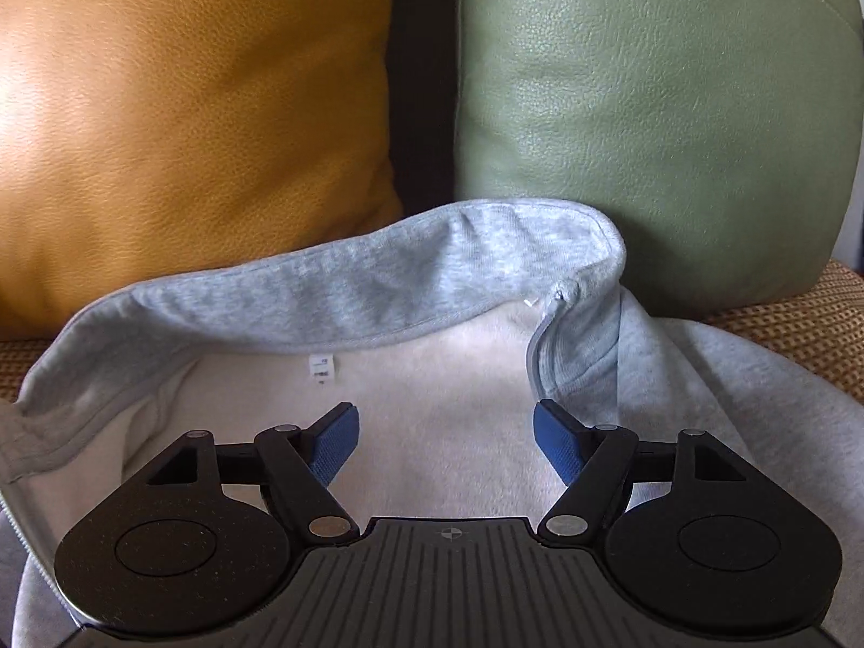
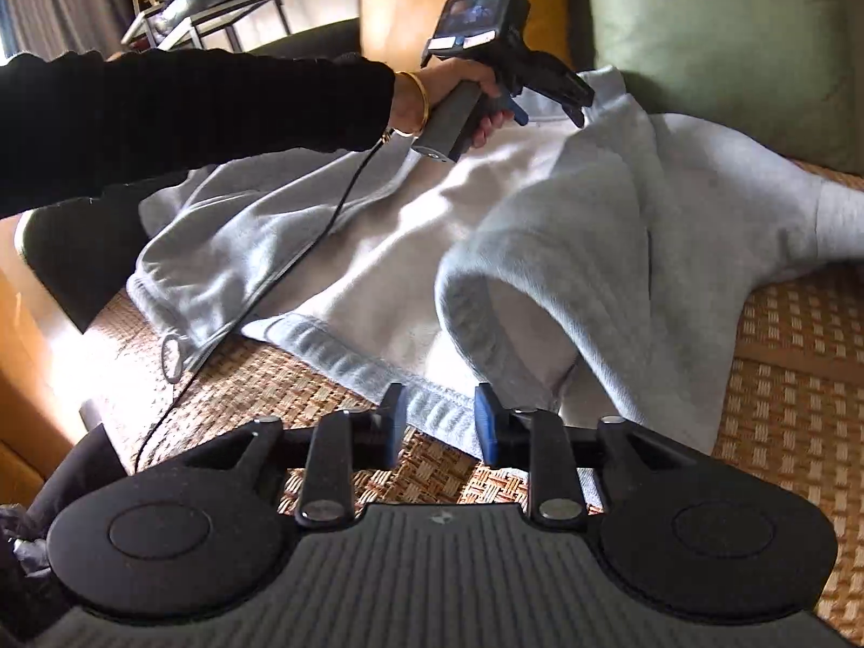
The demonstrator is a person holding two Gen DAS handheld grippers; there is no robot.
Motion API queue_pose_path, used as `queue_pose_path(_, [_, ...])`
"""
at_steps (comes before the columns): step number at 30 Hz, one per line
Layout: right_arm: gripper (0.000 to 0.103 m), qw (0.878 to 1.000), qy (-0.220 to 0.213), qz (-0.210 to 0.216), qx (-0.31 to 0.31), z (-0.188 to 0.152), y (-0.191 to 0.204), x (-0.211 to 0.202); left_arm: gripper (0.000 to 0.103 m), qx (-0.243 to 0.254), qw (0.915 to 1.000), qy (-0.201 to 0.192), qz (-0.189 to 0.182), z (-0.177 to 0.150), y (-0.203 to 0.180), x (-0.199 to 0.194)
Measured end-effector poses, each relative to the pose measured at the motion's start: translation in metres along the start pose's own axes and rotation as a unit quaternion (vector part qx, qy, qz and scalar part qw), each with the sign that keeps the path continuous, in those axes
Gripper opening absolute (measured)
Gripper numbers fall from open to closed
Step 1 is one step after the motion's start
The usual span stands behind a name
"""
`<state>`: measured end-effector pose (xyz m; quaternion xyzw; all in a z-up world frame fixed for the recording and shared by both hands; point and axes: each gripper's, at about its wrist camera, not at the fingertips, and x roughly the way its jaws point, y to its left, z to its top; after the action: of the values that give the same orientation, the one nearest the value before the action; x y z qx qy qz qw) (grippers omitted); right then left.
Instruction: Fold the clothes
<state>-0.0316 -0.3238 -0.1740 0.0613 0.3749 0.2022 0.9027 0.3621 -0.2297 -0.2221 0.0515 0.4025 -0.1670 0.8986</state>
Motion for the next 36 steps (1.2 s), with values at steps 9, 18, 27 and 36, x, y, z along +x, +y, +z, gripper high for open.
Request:
queue_pose_path(9, [0.053,0.998,-0.025,-0.056,-0.004,-0.001,0.007,-0.025,0.085,0.018,0.9993,-0.022,0.025,0.007,0.001,0.009])
queue_pose_path(18, [0.057,0.997,-0.024,-0.066,0.017,-0.003,-0.001,0.007,0.086,-0.018,0.9997,-0.013,0.0,0.004,0.004,0.021])
queue_pose_path(27, [0.059,0.997,-0.027,-0.064,0.013,0.001,0.014,0.007,0.0,-0.027,0.9991,-0.009,-0.03,0.011,0.004,0.011])
queue_pose_path(36, [0.042,0.985,-0.015,-0.171,-0.032,0.004,0.018,0.025,0.0,-0.029,0.9986,-0.045,-0.005,0.038,0.025,-0.022])
